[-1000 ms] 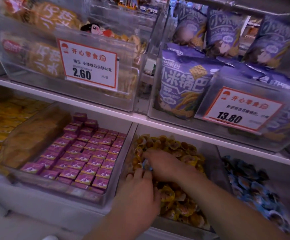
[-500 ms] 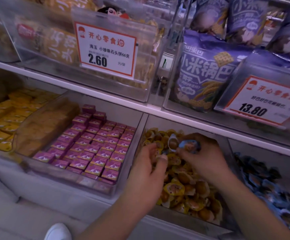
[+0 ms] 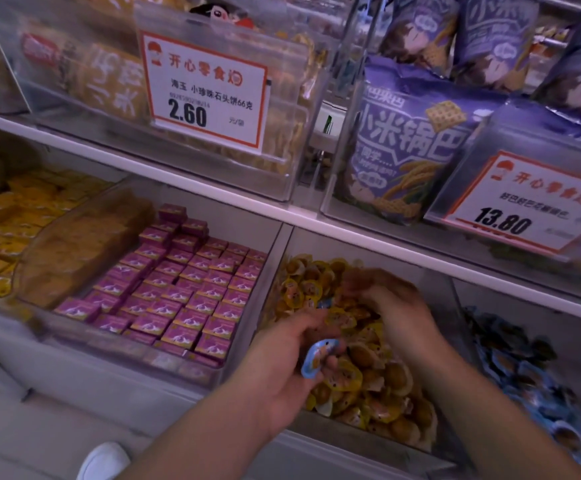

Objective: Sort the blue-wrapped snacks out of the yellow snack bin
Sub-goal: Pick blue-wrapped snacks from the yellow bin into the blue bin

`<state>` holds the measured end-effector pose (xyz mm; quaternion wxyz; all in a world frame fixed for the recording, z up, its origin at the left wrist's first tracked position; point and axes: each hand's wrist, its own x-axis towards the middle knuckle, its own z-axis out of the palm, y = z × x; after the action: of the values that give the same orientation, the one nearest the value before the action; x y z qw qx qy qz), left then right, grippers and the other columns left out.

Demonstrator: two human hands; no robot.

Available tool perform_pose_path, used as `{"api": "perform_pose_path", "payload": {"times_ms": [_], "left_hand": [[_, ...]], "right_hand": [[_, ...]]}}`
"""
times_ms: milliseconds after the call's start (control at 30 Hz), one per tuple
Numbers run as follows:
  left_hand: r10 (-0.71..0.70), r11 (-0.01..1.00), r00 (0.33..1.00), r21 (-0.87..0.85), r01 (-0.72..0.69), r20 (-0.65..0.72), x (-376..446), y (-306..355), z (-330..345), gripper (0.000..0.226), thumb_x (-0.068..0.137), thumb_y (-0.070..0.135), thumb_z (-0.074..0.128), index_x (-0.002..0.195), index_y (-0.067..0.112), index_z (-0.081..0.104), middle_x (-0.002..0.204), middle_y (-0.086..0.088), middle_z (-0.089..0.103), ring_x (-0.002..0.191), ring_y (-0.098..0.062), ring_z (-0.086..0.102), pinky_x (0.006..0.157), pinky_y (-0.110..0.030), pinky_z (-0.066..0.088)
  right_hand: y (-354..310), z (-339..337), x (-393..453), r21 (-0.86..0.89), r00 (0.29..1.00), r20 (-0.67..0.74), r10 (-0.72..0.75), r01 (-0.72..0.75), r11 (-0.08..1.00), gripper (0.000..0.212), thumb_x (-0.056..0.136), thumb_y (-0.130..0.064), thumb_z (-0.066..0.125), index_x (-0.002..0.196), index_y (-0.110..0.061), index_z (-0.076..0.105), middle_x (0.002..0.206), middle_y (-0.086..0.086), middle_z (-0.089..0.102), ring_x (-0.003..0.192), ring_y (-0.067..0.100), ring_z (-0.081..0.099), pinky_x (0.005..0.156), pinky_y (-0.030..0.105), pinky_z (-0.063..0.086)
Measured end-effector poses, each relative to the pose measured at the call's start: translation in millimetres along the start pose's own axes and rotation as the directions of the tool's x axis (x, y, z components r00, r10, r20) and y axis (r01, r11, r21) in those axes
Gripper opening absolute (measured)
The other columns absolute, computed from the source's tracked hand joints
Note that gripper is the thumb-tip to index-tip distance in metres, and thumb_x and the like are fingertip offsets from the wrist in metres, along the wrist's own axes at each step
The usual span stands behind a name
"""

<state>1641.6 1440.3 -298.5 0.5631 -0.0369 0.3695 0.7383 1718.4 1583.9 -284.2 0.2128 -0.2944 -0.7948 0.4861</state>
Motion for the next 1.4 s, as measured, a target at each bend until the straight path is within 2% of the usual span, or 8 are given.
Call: {"api": "perform_pose_path", "payload": {"times_ms": [167, 333, 533, 733, 933, 1100, 1233, 1400], "left_hand": [[-0.040, 0.997, 0.998, -0.068, 0.037, -0.043, -3, 1, 1, 0.020, 0.090, 0.011, 0.060, 0.104, -0.001, 0.069, 0.093, -0.019, 0.065, 0.074, -0.029, 0.066, 0.052, -0.028, 0.055], [-0.076, 0.993, 0.997, -0.093, 0.075, -0.013, -3, 4, 1, 0.017, 0.084, 0.010, 0.064, 0.097, 0.001, 0.066, 0.092, -0.018, 0.062, 0.067, -0.024, 0.061, 0.045, -0.024, 0.047], [-0.109, 0.988, 0.993, -0.113, 0.103, -0.054, -3, 5, 2, 0.026, 0.087, 0.015, 0.064, 0.107, -0.001, 0.066, 0.114, -0.025, 0.060, 0.103, -0.039, 0.066, 0.061, -0.043, 0.061], [-0.092, 0.984, 0.996, -0.155, 0.088, -0.022, -9, 6, 0, 0.031, 0.087, 0.010, 0.064, 0.115, -0.003, 0.065, 0.119, -0.029, 0.062, 0.081, -0.037, 0.073, 0.055, -0.033, 0.056], [-0.095, 0.990, 0.995, -0.107, 0.096, 0.021, -9, 7, -1, 0.038, 0.072, 0.008, 0.066, 0.108, -0.004, 0.065, 0.094, -0.022, 0.067, 0.063, -0.029, 0.069, 0.041, -0.022, 0.044], [-0.051, 0.996, 0.998, -0.065, 0.053, 0.045, -8, 7, 3, 0.033, 0.062, 0.011, 0.065, 0.093, 0.002, 0.060, 0.079, -0.015, 0.054, 0.053, -0.018, 0.051, 0.033, -0.018, 0.028], [-0.036, 0.993, 0.999, -0.115, 0.034, -0.017, 0, 0, 2, 0.001, 0.089, 0.007, 0.053, 0.088, 0.008, 0.053, 0.073, -0.008, 0.039, 0.059, -0.016, 0.041, 0.037, -0.021, 0.029], [-0.035, 0.997, 0.998, -0.075, 0.031, -0.052, 4, -2, 2, 0.016, 0.087, 0.011, 0.053, 0.072, 0.012, 0.047, 0.067, -0.004, 0.039, 0.062, -0.018, 0.042, 0.039, -0.022, 0.033]], "right_hand": [[32, 15, 72, -0.694, 0.877, 0.473, 0.084, 0.312, 0.649, 0.038, 0.094, -0.025, 0.051, 0.130, -0.022, 0.062, 0.139, 0.003, 0.058, 0.128, 0.021, 0.051, 0.105, 0.026, 0.039], [58, 21, 98, -0.862, 0.880, 0.423, 0.215, 0.317, 0.396, 0.079, 0.081, -0.068, 0.044, 0.151, -0.033, 0.031, 0.160, 0.001, 0.026, 0.146, 0.027, 0.022, 0.116, 0.052, 0.025], [56, 36, 103, -0.846, 0.898, 0.390, 0.205, 0.262, 0.464, 0.083, 0.077, -0.071, 0.050, 0.150, -0.036, 0.027, 0.160, -0.001, 0.028, 0.145, 0.030, 0.022, 0.115, 0.053, 0.018], [37, 43, 106, -0.723, 0.863, 0.494, 0.105, 0.341, 0.601, 0.061, 0.066, -0.066, 0.057, 0.119, -0.035, 0.055, 0.123, -0.003, 0.063, 0.113, 0.020, 0.058, 0.093, 0.033, 0.043], [33, 46, 101, -0.732, 0.878, 0.468, 0.099, 0.323, 0.599, 0.057, 0.057, -0.073, 0.051, 0.105, -0.042, 0.054, 0.103, -0.012, 0.062, 0.092, 0.012, 0.058, 0.076, 0.031, 0.047], [24, 18, 101, -0.595, 0.850, 0.469, 0.242, 0.101, 0.798, 0.015, 0.072, -0.032, 0.077, 0.085, -0.032, 0.069, 0.081, -0.014, 0.068, 0.079, 0.005, 0.064, 0.063, 0.019, 0.045], [4, 2, 87, -0.102, 0.781, 0.572, 0.251, -0.235, 0.967, 0.013, 0.090, 0.002, 0.061, 0.097, -0.007, 0.067, 0.087, 0.021, 0.059, 0.073, 0.026, 0.055, 0.062, 0.030, 0.044], [-9, -35, 50, -0.186, 0.833, 0.516, 0.199, -0.118, 0.975, 0.017, 0.092, 0.003, 0.060, 0.104, -0.009, 0.064, 0.099, 0.012, 0.067, 0.083, 0.013, 0.063, 0.073, 0.022, 0.052]]}}
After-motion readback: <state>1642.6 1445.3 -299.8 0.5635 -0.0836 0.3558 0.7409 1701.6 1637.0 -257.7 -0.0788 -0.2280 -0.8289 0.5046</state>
